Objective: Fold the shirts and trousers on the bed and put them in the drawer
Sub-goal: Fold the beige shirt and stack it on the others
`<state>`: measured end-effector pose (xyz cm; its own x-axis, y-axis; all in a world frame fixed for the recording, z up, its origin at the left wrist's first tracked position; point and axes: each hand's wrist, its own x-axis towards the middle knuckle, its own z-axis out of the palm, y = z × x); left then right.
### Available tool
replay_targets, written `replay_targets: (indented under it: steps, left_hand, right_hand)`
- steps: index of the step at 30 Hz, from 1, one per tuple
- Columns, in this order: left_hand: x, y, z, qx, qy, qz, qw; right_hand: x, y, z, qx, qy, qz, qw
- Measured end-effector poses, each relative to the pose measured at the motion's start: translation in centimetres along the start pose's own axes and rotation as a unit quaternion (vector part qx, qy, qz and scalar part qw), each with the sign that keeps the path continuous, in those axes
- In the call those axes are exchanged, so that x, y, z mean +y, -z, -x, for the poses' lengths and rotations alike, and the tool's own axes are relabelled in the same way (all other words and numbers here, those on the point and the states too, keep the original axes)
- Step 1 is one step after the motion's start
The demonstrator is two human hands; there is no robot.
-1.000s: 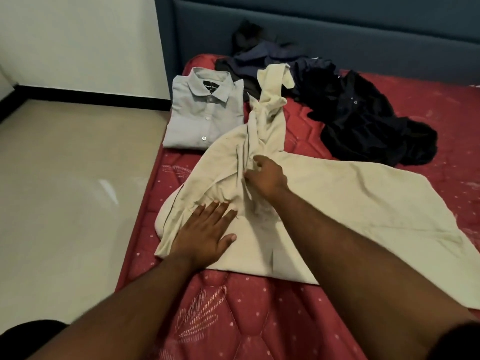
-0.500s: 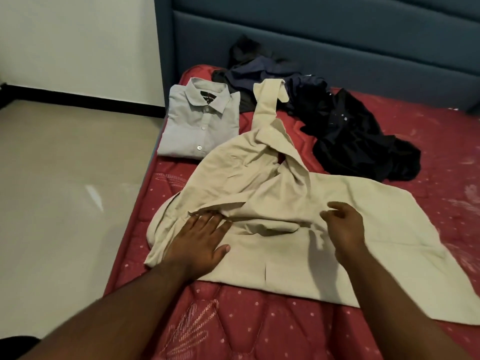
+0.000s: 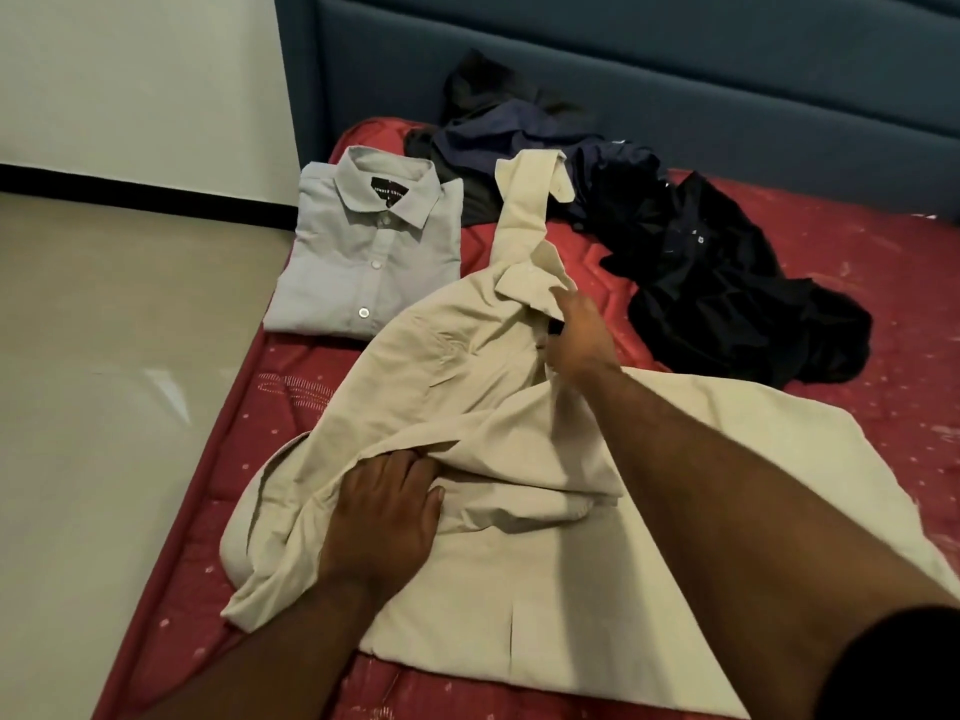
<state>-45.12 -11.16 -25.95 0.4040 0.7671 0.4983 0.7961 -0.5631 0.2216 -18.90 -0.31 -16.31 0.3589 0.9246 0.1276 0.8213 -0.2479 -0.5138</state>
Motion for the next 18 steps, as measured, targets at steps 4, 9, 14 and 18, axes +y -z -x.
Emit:
replay_targets:
  steps: [4,9,14,18]
  left_hand:
    - [-0.5,-0.7,0.3,0.01,0.009,0.014,1.0]
    - [-0.5,-0.7,0.3,0.01,0.018,0.051,0.999]
    - [-0.3,1.2,-0.2,-0.038,0.04,0.107,0.993]
    - [0.3,3.3,-1.8,-0.144,0.068,0.083,0.984]
  right_hand:
    - [-0.2,-1.0,-2.5,-0.01,-0.081,0.053,0.995]
    - [-4.1,6.1,-4.0,0.151,-0.142,-0.459,0.864]
    - [1.7,18.3,5.0,0.157,-0.087,-0.759,0.625]
    - [11.5,18.2,13.9,0.145,-0.359,-0.727,0.567]
